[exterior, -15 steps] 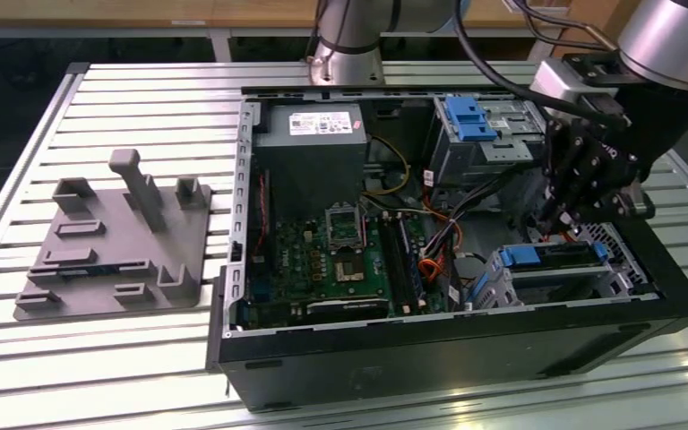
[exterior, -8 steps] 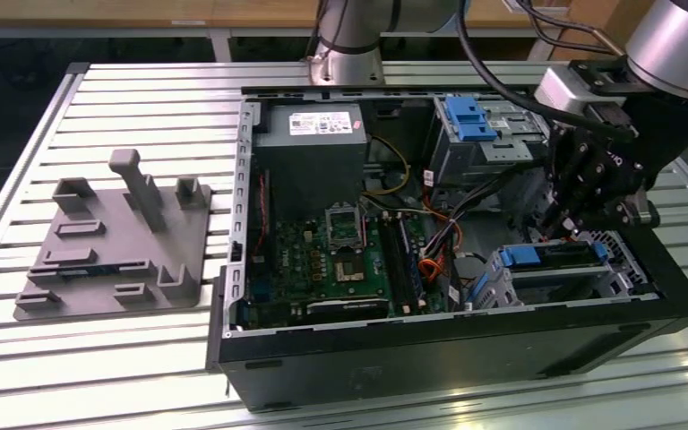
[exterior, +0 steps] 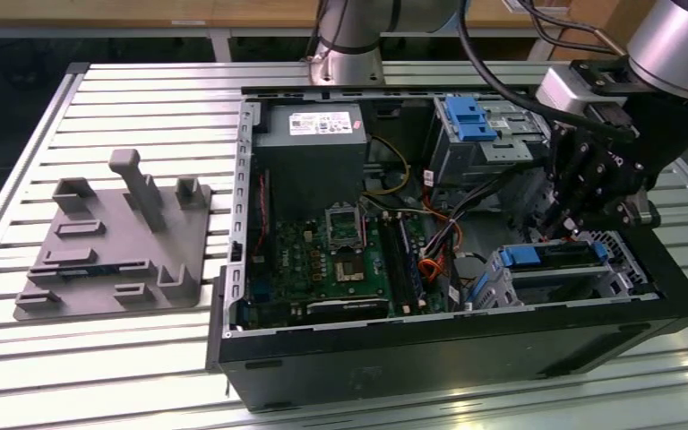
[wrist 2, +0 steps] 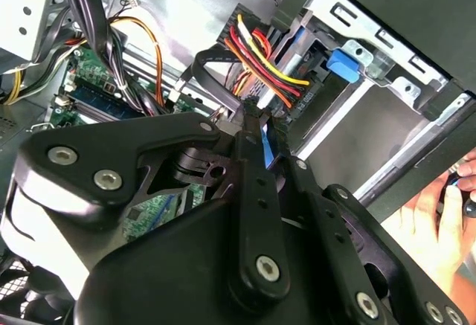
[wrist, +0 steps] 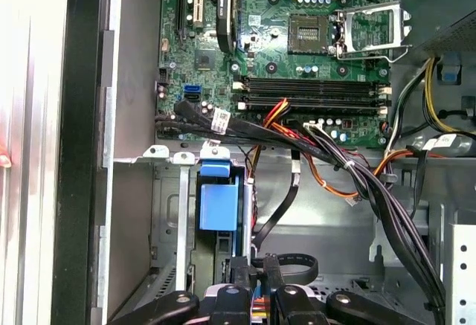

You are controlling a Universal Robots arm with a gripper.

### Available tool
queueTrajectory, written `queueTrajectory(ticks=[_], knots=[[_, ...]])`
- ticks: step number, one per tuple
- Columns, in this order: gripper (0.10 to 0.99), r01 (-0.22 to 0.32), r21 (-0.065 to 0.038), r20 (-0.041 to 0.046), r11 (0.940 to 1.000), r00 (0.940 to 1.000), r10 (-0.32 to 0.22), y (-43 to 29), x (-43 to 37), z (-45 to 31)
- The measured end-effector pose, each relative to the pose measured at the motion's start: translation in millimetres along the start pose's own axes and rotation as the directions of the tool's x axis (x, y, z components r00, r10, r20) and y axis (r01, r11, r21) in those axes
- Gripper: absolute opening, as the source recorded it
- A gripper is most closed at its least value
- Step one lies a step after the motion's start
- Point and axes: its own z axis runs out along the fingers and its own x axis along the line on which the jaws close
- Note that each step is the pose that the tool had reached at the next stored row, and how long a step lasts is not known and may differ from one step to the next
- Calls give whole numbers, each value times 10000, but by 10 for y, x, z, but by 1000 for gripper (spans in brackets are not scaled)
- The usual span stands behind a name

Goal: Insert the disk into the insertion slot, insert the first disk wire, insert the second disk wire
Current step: 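Insert the second disk wire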

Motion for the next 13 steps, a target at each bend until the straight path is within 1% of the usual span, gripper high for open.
queueTrajectory(ticks=[3,13], knots=[[196,-84,-11,1,10000,10000,84,-10,8,-1],[196,-88,-12,2,10000,10000,88,-11,19,1]])
